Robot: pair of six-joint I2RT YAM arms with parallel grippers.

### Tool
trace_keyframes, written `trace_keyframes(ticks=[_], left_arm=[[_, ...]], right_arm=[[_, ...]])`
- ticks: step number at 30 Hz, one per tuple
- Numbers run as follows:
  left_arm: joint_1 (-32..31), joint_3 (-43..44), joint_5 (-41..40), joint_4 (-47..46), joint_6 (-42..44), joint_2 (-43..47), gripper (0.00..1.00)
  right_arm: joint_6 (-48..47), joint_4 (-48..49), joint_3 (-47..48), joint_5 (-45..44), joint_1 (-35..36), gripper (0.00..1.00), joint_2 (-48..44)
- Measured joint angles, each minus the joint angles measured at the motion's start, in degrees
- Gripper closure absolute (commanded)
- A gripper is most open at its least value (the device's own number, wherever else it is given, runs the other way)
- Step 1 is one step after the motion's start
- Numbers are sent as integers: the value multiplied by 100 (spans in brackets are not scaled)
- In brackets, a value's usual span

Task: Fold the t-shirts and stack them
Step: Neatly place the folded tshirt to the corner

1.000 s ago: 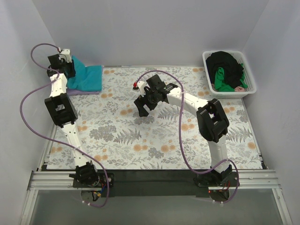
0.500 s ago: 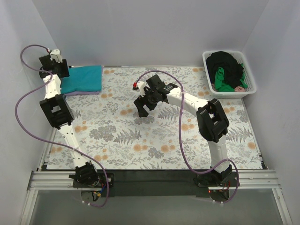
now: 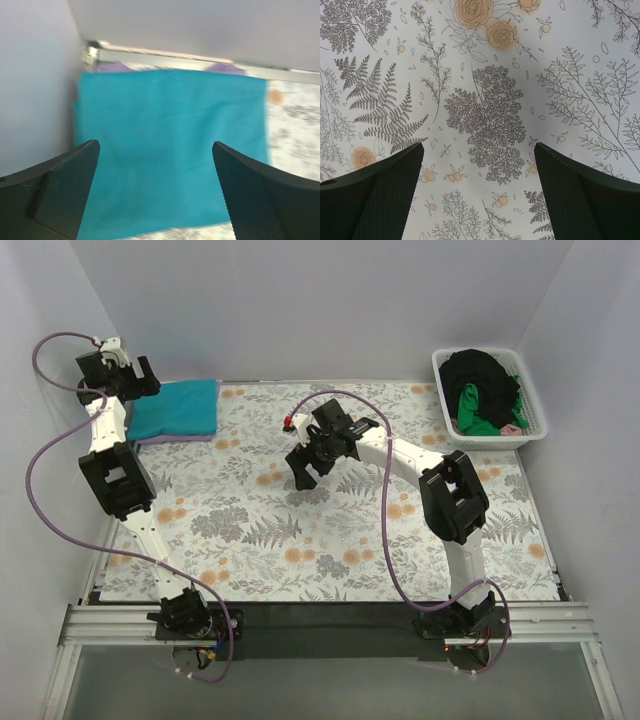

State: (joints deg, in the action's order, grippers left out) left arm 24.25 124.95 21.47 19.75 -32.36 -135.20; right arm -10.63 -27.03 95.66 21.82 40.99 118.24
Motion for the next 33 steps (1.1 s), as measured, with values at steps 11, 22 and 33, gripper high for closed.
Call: trace_keyframes(ticks=[11, 22, 33], left_arm=[[-372, -1676, 1123, 1001, -457, 1788, 2], [-2098, -4656, 1298, 1475, -540, 4529, 2], [-2155, -7152, 872, 1886, -509, 5943, 2]], right_arm=[[-9, -9, -673, -61, -739, 2, -970], [46, -133, -2717, -26, -2721, 2, -3563], [57, -374, -4542, -461, -2778, 2, -5388]])
